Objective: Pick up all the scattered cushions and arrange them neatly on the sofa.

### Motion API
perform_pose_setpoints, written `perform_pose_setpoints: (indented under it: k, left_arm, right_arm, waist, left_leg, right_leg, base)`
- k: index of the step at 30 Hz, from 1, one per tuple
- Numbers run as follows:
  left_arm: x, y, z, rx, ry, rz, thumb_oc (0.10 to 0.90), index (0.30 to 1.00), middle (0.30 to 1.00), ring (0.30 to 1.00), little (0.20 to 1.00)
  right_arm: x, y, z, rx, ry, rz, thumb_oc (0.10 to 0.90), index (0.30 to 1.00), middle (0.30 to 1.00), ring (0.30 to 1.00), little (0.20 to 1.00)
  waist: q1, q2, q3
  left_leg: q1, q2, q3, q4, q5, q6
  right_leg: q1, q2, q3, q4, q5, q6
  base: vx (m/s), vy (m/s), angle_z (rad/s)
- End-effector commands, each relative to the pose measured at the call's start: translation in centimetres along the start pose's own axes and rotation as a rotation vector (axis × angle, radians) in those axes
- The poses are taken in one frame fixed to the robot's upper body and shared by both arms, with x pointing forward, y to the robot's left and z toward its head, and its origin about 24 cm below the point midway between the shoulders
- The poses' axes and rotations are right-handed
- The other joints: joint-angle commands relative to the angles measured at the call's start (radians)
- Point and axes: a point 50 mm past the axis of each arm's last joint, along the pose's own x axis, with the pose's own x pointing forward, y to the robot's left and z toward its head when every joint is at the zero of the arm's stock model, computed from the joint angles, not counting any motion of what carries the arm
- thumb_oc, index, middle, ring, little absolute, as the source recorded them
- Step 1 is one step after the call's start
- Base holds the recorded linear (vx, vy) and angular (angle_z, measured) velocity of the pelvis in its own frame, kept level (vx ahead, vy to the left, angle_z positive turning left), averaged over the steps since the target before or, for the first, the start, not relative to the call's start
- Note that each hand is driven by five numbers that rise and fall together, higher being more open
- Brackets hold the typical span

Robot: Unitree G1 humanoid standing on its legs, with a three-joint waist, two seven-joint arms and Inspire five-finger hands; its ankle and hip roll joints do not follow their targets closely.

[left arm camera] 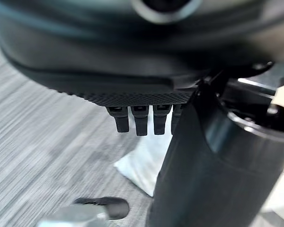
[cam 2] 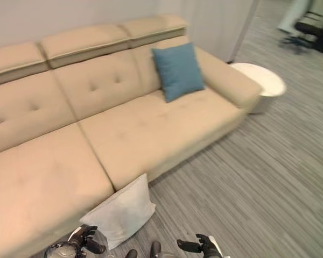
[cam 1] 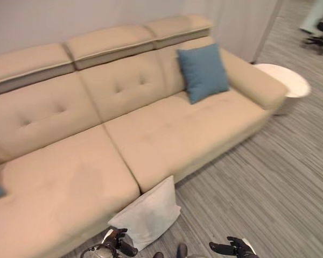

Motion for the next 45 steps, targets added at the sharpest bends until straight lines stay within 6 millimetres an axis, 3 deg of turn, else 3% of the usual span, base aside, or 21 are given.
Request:
perform_pose_setpoints:
  k: [1, 6, 9, 10, 11, 12, 14, 16, 19, 25, 27, 28, 29, 33, 38, 43, 44, 45]
  left_arm:
    - [0.2, -0.6, 1.3, 0.025, -0.054, -0.017, 0.800, 0.900, 0.900, 0.900, 0.900]
    - [0.1, -0.4, 0.6, 0.012, -0.039, -0.009, 0.800, 0.900, 0.900, 0.900, 0.900]
    - [0.2, -0.3, 1.4, 0.004, -0.061, -0.003, 0.800, 0.900, 0.900, 0.900, 0.900]
    - [0.2, -0.4, 1.8, 0.001, -0.075, -0.004, 0.800, 0.900, 0.900, 0.900, 0.900]
    - [0.3, -0.5, 2.4, 0.002, -0.095, -0.006, 0.800, 0.900, 0.900, 0.900, 0.900]
    - [0.3, -0.5, 2.4, 0.002, -0.095, -0.006, 0.800, 0.900, 0.900, 0.900, 0.900]
    - [0.2, -0.5, 2.4, 0.005, -0.100, -0.007, 0.800, 0.900, 0.900, 0.900, 0.900]
    - [0.2, -0.4, 2.2, 0.001, -0.094, -0.005, 0.800, 0.900, 0.900, 0.900, 0.900]
    - [0.0, 0.1, 0.6, -0.013, -0.040, 0.007, 0.800, 0.900, 0.900, 0.900, 0.900]
    - [0.0, 1.2, 0.5, -0.029, -0.039, 0.033, 0.800, 0.900, 0.900, 0.900, 0.900]
    - [0.1, 1.5, 0.8, -0.030, -0.050, 0.041, 0.800, 0.900, 0.900, 0.900, 0.900]
    - [0.1, 1.8, 1.1, -0.028, -0.064, 0.051, 0.800, 0.900, 0.900, 0.900, 0.900]
    - [0.1, 2.0, 1.4, -0.023, -0.073, 0.056, 0.800, 0.900, 0.900, 0.900, 0.900]
    - [0.2, 2.3, 1.9, -0.026, -0.091, 0.071, 0.800, 0.900, 0.900, 0.900, 0.900]
    - [0.2, 2.7, 2.7, -0.049, -0.117, 0.088, 0.800, 0.900, 0.900, 0.900, 0.900]
    - [0.4, 3.2, 5.2, -0.105, -0.196, 0.118, 0.800, 0.900, 0.900, 0.900, 0.900]
    - [0.3, 3.6, 6.5, -0.136, -0.237, 0.143, 0.800, 0.900, 0.900, 0.900, 0.900]
    - [0.1, 4.7, 8.9, -0.209, -0.323, 0.196, 0.800, 0.900, 0.900, 0.900, 0.900]
  right_arm:
    - [-0.3, -1.1, -1.7, 0.012, 0.031, -0.031, 0.800, 0.900, 0.900, 0.900, 0.900]
    - [-0.3, -1.0, -1.8, -0.025, 0.032, -0.019, 0.800, 0.900, 0.900, 0.900, 0.900]
    - [-0.1, -1.6, -1.0, -0.031, 0.008, -0.038, 0.800, 0.900, 0.900, 0.900, 0.900]
    - [-0.1, -2.1, -0.9, -0.022, 0.002, -0.053, 0.800, 0.900, 0.900, 0.900, 0.900]
    - [-0.1, -2.4, -1.0, -0.007, 0.007, -0.065, 0.800, 0.900, 0.900, 0.900, 0.900]
    - [-0.1, -2.4, -1.0, -0.007, 0.007, -0.065, 0.800, 0.900, 0.900, 0.900, 0.900]
    - [-0.2, -2.4, -1.5, 0.017, 0.022, -0.066, 0.800, 0.900, 0.900, 0.900, 0.900]
    - [-0.3, -2.2, -1.8, 0.024, 0.039, -0.064, 0.800, 0.900, 0.900, 0.900, 0.900]
    - [-0.4, -1.4, -2.3, 0.026, 0.060, -0.042, 0.800, 0.900, 0.900, 0.900, 0.900]
    - [-0.1, -1.1, -0.7, 0.011, 0.000, -0.026, 0.800, 0.900, 0.900, 0.900, 0.900]
    - [0.0, -1.2, -0.2, 0.011, -0.018, -0.028, 0.800, 0.900, 0.900, 0.900, 0.900]
    - [0.1, -1.2, 0.8, 0.021, -0.049, -0.026, 0.800, 0.900, 0.900, 0.900, 0.900]
    - [0.1, -1.1, 0.9, 0.019, -0.052, -0.024, 0.800, 0.900, 0.900, 0.900, 0.900]
    - [0.1, -1.0, 1.0, 0.001, -0.053, -0.021, 0.800, 0.900, 0.900, 0.900, 0.900]
    - [0.2, -1.2, 1.1, -0.028, -0.059, -0.030, 0.800, 0.900, 0.900, 0.900, 0.900]
    - [0.4, -2.2, 2.7, -0.004, -0.108, -0.075, 0.800, 0.900, 0.900, 0.900, 0.900]
    - [0.4, -2.7, 3.6, 0.014, -0.135, -0.101, 0.800, 0.900, 0.900, 0.900, 0.900]
    - [0.5, -3.7, 5.9, 0.052, -0.217, -0.150, 0.800, 0.900, 0.900, 0.900, 0.900]
  waist:
    - [0.004, 0.001, -0.008]
    - [0.013, -0.004, -0.024]
    - [0.014, -0.005, 0.001]
    - [0.005, -0.003, 0.014]
    - [-0.016, -0.002, 0.026]
    - [-0.017, -0.003, 0.023]
    - [-0.038, -0.007, 0.023]
    - [-0.042, -0.010, 0.015]
    - [-0.040, -0.018, -0.009]
    - [-0.025, -0.026, -0.003]
    - [-0.027, -0.021, 0.006]
    - [-0.041, -0.017, 0.018]
    - [-0.044, -0.016, 0.017]
    - [-0.038, -0.020, 0.021]
    - [-0.021, -0.022, 0.018]
    - [-0.027, -0.013, 0.061]
    - [-0.029, -0.011, 0.081]
    - [-0.036, -0.004, 0.112]
  left_leg:
    - [-0.021, 0.014, 0.155, -0.039, -0.017, -0.057]
    - [-0.027, 0.031, 0.139, -0.057, -0.020, -0.068]
    - [-0.083, 0.027, 0.151, 0.009, -0.037, -0.082]
    - [-0.114, 0.037, 0.206, 0.044, -0.051, -0.084]
    - [-0.153, 0.085, 0.389, 0.090, -0.073, -0.083]
    - [-0.157, 0.085, 0.388, 0.089, -0.070, -0.083]
    - [-0.175, 0.119, 0.529, 0.116, -0.073, -0.074]
    - [-0.183, 0.136, 0.597, 0.114, -0.073, -0.069]
    - [-0.150, 0.126, 0.588, 0.049, -0.062, -0.056]
    - [-0.138, 0.122, 0.570, 0.025, -0.057, -0.043]
    - [-0.143, 0.123, 0.559, 0.029, -0.057, -0.040]
    - [-0.138, 0.119, 0.538, 0.030, -0.061, -0.036]
    - [-0.138, 0.117, 0.526, 0.026, -0.058, -0.036]
    - [-0.133, 0.111, 0.504, 0.029, -0.063, -0.044]
    - [-0.142, 0.118, 0.496, 0.018, -0.053, -0.060]
    - [-0.216, 0.130, 0.485, 0.044, -0.042, -0.069]
    - [-0.258, 0.132, 0.481, 0.068, -0.040, -0.070]
    - [-0.364, 0.130, 0.476, 0.135, -0.037, -0.070]
  right_leg:
    - [0.032, -0.027, -0.037, 0.001, -0.082, 0.125]
    - [0.068, -0.022, -0.051, -0.033, -0.084, 0.111]
    - [0.077, -0.031, -0.068, -0.043, -0.096, 0.103]
    - [0.082, -0.041, -0.085, -0.040, -0.108, 0.100]
    - [0.094, -0.060, -0.135, -0.047, -0.116, 0.098]
    - [0.090, -0.061, -0.136, -0.047, -0.115, 0.099]
    - [0.106, -0.073, -0.188, -0.069, -0.113, 0.099]
    - [0.115, -0.076, -0.215, -0.080, -0.108, 0.099]
    - [0.137, -0.078, -0.235, -0.073, -0.117, 0.102]
    - [0.094, -0.096, -0.220, 0.024, -0.138, 0.106]
    - [0.068, -0.098, -0.202, 0.057, -0.138, 0.113]
    - [0.021, -0.077, -0.116, 0.104, -0.137, 0.123]
    - [0.013, -0.070, -0.080, 0.093, -0.131, 0.126]
    - [0.037, -0.085, -0.042, 0.032, -0.112, 0.127]
    - [0.049, -0.088, -0.076, -0.007, -0.102, 0.124]
    - [-0.028, -0.087, -0.109, 0.024, -0.101, 0.114]
    - [-0.075, -0.087, -0.120, 0.055, -0.100, 0.107]
    - [-0.194, -0.091, -0.139, 0.139, -0.104, 0.092]
  base:
    - [0.05, -0.137, 0.84]
    - [0.08, -0.148, 0.65]
    - [-0.02, -0.046, 0.24]
    - [-0.08, 0.021, 0.53]
    - [-0.07, 0.032, 0.65]
    - [-0.04, -0.001, 1.02]
    - [0.00, -0.011, 1.21]
    - [0.06, 0.016, 1.18]
    - [0.16, 0.055, 0.64]
    - [0.05, 0.060, 0.10]
    - [-0.02, 0.019, 0.08]
    - [0.00, 0.005, 0.07]
    - [0.00, -0.020, 0.06]
    - [0.04, -0.069, 0.36]
    - [0.01, -0.109, 0.16]
    - [-0.12, -0.093, 0.11]
    - [-0.28, -0.093, 0.18]
    - [-0.39, -0.133, 0.19]
